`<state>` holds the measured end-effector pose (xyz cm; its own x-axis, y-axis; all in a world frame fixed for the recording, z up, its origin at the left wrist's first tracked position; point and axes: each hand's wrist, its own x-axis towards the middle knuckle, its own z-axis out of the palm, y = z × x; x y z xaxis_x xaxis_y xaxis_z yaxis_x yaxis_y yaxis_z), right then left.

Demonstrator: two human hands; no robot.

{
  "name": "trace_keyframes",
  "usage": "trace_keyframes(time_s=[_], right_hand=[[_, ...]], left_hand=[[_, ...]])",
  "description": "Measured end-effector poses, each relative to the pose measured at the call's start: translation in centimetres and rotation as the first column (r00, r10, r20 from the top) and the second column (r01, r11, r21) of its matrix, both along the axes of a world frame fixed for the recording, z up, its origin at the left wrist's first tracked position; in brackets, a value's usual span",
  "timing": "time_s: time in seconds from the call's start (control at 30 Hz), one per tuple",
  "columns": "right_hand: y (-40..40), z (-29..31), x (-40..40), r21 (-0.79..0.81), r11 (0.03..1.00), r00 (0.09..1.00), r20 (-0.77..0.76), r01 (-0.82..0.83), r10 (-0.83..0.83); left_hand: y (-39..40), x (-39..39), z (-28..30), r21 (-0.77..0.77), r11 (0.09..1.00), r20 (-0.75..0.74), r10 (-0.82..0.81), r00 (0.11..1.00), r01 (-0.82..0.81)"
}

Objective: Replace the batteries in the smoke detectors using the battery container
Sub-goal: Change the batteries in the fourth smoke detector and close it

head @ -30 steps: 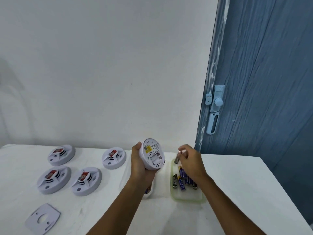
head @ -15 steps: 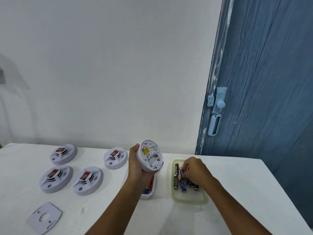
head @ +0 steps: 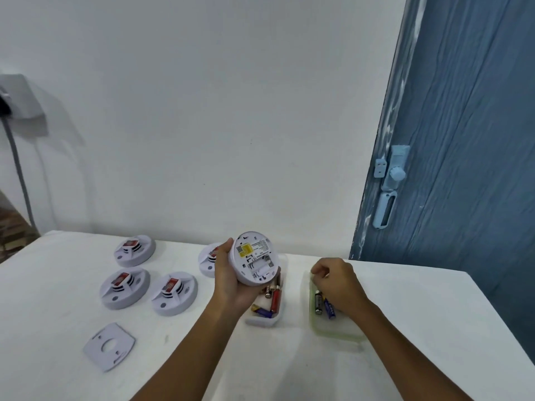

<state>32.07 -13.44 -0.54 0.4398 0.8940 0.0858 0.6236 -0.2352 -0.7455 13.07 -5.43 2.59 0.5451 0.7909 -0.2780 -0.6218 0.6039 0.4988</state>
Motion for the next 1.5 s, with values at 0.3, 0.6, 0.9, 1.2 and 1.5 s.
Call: trace_keyframes(time_s=[0.3,0.6,0.9,1.2,1.5], right_hand=[[3.2,3.4,-8.1,-0.125,0.942,0.949,0.015,-0.311,0.315],[6.3,0.7,-12.9,-0.577,0.786,0.797,0.356,-0.223,0.487],[5.7,4.7,-11.9,0.170,0.967,0.842,-0.536,0.189,-0.070],[5.5,7.3,-14.9,0.305,0.934,0.746,-0.663,0.185,0.069],[6.2,5.5,-15.5,0.406,0.898,0.981,-0.157,0.167,-0.111]], left_hand=[[2.7,-4.6,-0.1,-0.036,0.999,0.039,-0.022,0.999,0.023],[4.4,-6.4,0.4,-0.051,0.997,0.088,-0.060,0.994,0.064],[5.7,-7.7,0.5,-0.080,0.995,0.137,-0.046,0.990,0.058],[5.3,-6.3,1.2,-0.004,0.997,0.150,-0.078,0.986,0.080],[5.0,-5.9,1.5,-0.018,0.998,0.146,-0.049,0.988,0.052]])
